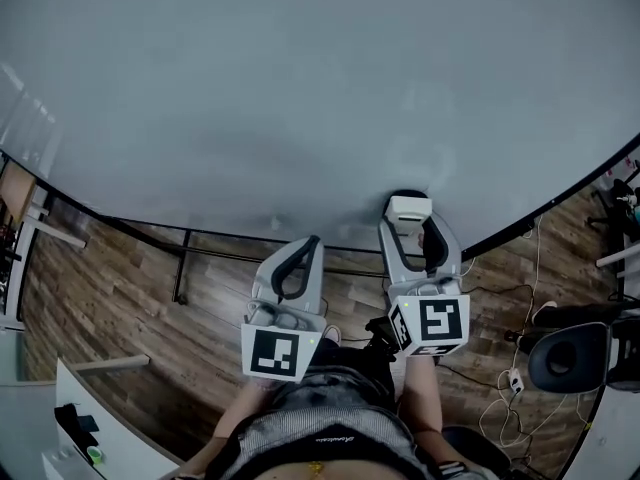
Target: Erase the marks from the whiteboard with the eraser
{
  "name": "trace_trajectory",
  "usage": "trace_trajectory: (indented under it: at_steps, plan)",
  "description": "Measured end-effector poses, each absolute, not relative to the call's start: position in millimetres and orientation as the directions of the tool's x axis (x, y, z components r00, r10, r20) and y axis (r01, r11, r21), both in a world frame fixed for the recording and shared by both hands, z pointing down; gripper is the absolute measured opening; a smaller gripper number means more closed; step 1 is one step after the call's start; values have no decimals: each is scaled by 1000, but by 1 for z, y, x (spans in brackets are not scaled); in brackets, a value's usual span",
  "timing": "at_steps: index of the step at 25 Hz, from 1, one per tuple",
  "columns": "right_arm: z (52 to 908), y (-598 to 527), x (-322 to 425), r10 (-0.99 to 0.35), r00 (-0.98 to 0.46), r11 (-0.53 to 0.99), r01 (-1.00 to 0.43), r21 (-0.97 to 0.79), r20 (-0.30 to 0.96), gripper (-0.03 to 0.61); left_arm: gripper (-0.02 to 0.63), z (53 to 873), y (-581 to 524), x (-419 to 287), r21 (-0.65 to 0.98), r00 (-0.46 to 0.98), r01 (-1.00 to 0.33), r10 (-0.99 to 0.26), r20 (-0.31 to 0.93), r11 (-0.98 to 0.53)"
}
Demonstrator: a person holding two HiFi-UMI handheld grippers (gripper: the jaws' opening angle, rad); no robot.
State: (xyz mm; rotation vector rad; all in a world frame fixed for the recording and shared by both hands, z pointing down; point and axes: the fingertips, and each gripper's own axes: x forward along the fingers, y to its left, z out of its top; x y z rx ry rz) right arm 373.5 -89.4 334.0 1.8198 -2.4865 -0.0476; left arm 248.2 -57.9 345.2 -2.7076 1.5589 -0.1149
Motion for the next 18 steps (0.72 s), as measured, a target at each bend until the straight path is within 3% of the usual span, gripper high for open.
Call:
trace_trajectory:
  at_steps: [5, 18]
  plan:
    - [345, -91, 370, -971, -233, 236, -970, 54, 53, 241, 5, 346, -60, 229, -35, 501, -864, -864, 49, -503]
    - [335, -111, 225, -964, -265, 266, -962, 58, 16, 241, 4, 353, -75, 107, -23, 516, -855, -854, 63, -518]
